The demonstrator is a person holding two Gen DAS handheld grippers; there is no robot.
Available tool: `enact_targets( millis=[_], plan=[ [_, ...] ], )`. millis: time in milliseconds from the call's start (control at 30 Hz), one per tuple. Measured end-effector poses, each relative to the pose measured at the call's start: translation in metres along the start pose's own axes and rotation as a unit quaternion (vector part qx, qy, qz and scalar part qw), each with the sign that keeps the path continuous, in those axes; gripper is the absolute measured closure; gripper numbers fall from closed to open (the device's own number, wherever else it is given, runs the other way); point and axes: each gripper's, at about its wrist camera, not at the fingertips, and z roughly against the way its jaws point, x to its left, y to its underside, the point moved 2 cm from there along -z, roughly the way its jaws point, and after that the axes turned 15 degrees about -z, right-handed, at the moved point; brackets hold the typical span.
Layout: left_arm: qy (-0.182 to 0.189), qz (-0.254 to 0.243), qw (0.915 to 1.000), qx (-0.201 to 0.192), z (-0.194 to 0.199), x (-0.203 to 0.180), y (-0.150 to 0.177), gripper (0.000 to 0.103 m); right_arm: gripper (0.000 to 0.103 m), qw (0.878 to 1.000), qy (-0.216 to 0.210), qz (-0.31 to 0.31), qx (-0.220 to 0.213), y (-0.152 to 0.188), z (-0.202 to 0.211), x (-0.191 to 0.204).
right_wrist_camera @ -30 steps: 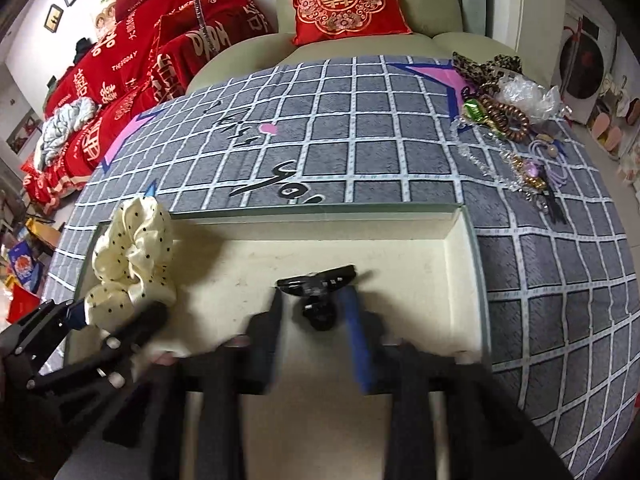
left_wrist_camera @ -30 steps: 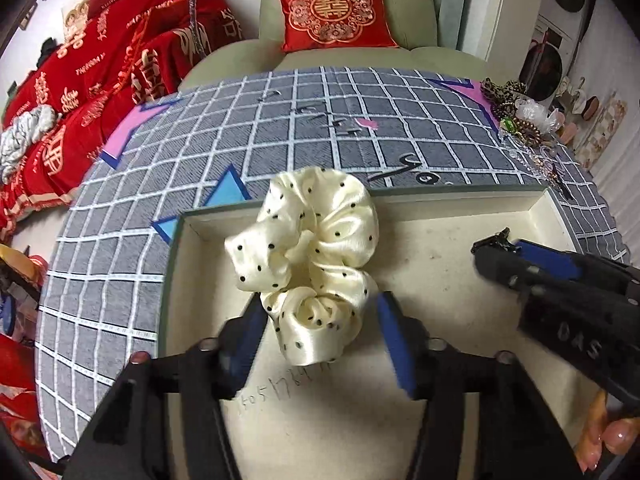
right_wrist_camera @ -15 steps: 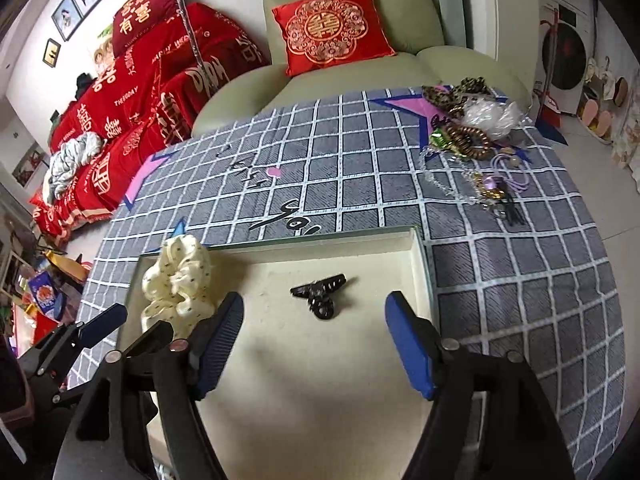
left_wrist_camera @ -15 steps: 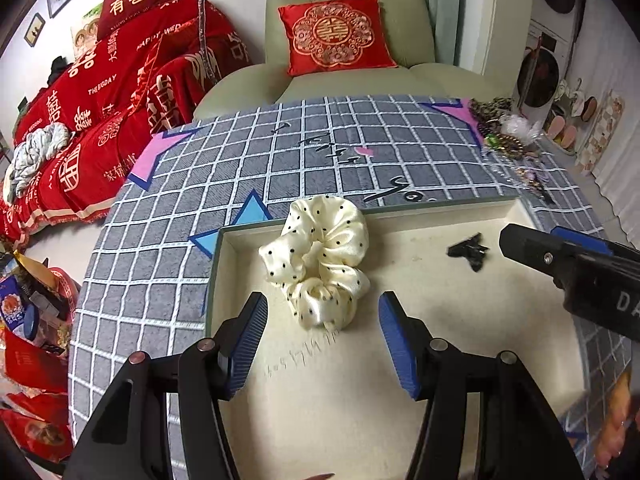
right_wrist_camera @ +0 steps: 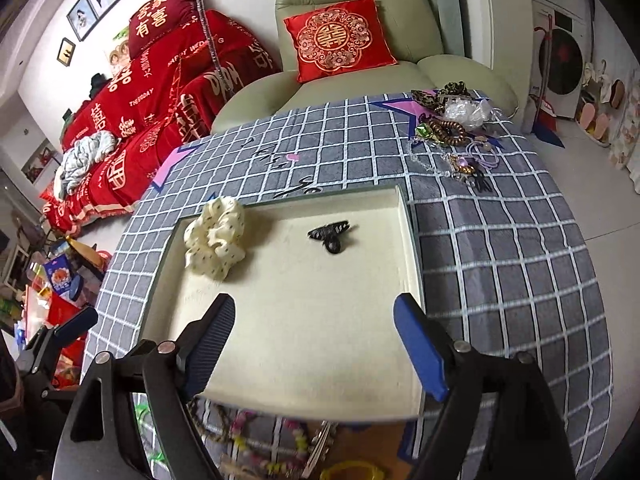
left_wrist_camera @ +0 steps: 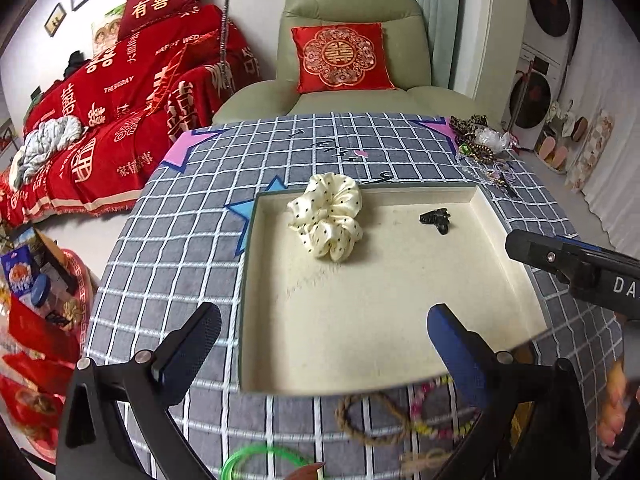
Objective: Organize jewelry
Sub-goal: 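Withdraw both grippers from the tray back toward the table edge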
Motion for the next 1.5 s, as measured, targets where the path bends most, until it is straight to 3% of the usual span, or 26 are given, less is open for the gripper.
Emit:
enact_targets(
  millis=[233,267,533,700,1067,1267,1500],
  plan=[
    [-0.006,0.01,0.9999,-0.008,0.029,0.003,0.027,0.0,0.01,1.0,-0.01,0.004,0.0,0.025,0.022,0.002],
    [-0.001,0.009,0.9999,-0.006,0.033,0.002,0.031,0.0,0.001,1.0,-0.007,0.003,-0.003,0.029,0.026,0.002],
    [0.012,0.013,0.9998,0.002,0.057,0.001,0.069,0.0,0.0,0.999,-0.032,-0.008,-0.022,0.06,0.055,-0.007],
    [-0.007,0.008,0.9999,0.002,0.072,0.0,0.096,0.0,0.0,0.998,-0.047,-0.022,-0.025,0.08,0.072,-0.012],
    [-0.035,0.007,0.999,0.025,0.077,-0.003,0.159,0.0,0.0,1.0,-0.005,-0.006,0.008,0.138,0.084,-0.027],
    [-0.018,0.013,0.9983,0.053,0.065,-0.005,0.186,0.0,0.0,0.999,0.016,-0.023,0.033,0.168,0.074,-0.048],
    [-0.004,0.047,0.9968,0.064,0.054,0.007,0.194,0.0,0.0,0.996,0.049,-0.054,0.05,0.185,0.062,-0.072]
  ],
)
